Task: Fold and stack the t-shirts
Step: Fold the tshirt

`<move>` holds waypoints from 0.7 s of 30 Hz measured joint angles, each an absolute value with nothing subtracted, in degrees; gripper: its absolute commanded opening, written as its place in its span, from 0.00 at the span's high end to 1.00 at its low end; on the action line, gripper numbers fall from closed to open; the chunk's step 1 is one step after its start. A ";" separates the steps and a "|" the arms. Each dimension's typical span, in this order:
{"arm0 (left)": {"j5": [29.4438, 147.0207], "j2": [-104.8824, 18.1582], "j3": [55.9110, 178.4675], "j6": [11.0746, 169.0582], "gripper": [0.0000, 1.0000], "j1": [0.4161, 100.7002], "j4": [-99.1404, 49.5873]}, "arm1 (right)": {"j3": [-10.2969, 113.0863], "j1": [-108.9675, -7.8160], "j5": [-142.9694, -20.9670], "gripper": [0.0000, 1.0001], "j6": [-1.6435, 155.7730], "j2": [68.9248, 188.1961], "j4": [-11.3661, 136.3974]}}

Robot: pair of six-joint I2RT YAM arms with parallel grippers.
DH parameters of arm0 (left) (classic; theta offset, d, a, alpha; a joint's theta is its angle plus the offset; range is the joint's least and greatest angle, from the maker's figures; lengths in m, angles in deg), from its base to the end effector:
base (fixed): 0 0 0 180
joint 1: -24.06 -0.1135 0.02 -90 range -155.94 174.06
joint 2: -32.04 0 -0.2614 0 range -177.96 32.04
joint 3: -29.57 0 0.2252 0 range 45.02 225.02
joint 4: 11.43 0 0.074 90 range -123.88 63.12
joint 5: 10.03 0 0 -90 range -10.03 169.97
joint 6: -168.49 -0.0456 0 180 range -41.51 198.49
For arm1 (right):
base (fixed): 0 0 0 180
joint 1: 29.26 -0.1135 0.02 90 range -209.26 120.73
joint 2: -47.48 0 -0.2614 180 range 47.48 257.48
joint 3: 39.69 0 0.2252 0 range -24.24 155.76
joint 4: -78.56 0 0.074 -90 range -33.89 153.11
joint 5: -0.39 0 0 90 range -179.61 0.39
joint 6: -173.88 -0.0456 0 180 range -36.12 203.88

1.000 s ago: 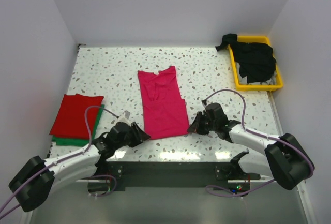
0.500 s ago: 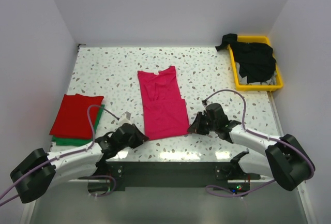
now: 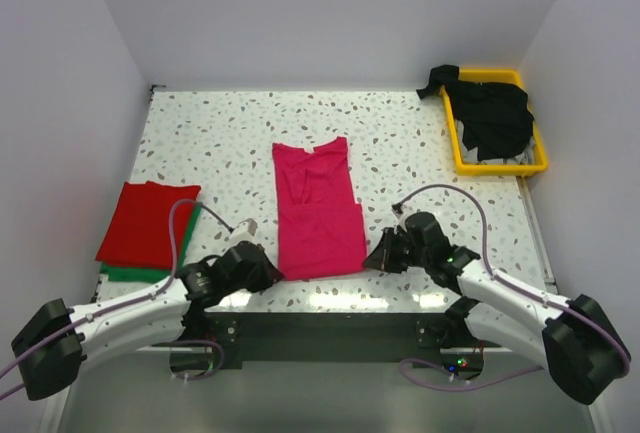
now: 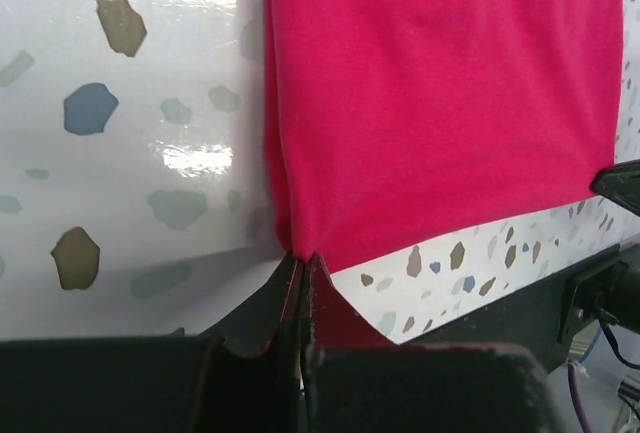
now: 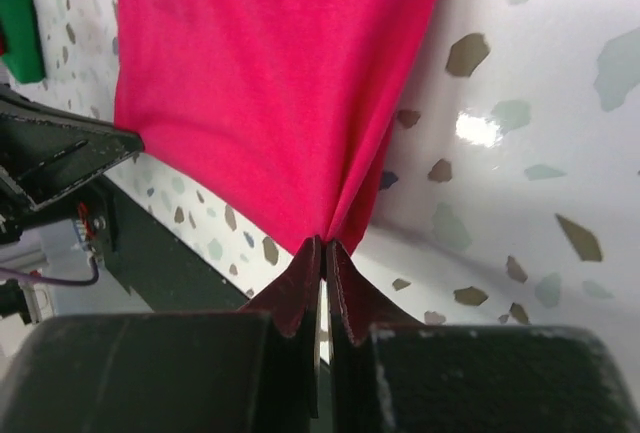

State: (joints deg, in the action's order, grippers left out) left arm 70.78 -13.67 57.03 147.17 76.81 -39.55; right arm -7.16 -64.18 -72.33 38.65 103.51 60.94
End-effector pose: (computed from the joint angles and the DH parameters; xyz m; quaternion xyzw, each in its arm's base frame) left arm 0.0866 -0.1018 0.1439 -0.1577 0.9124 -0.2867 0.2461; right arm 0.1308 0.1079 0.1632 0.0190 0.9020 0.3680 0.2250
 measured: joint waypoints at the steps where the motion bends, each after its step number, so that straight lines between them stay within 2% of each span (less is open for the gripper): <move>1: 70.82 -13.15 57.75 146.84 1.00 77.31 -40.97 | -7.22 -64.57 -72.27 0.98 38.47 102.15 59.97; 7: 69.43 -10.70 66.21 146.25 1.00 78.17 -49.12 | -2.44 -65.23 -72.83 0.96 39.61 96.43 50.60; 14: 66.54 -12.51 76.66 144.00 1.00 77.23 -53.21 | 10.85 -65.21 -74.93 0.96 43.06 102.22 45.46; 21: 71.63 -18.57 81.07 136.03 1.00 62.93 -52.84 | 19.90 -63.31 -75.59 0.97 45.05 111.75 43.43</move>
State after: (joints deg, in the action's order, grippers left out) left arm 71.63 -18.57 81.07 136.03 62.93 -52.84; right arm 19.90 -63.31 -75.59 45.05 111.75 43.43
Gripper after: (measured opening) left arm 0.027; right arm 0.039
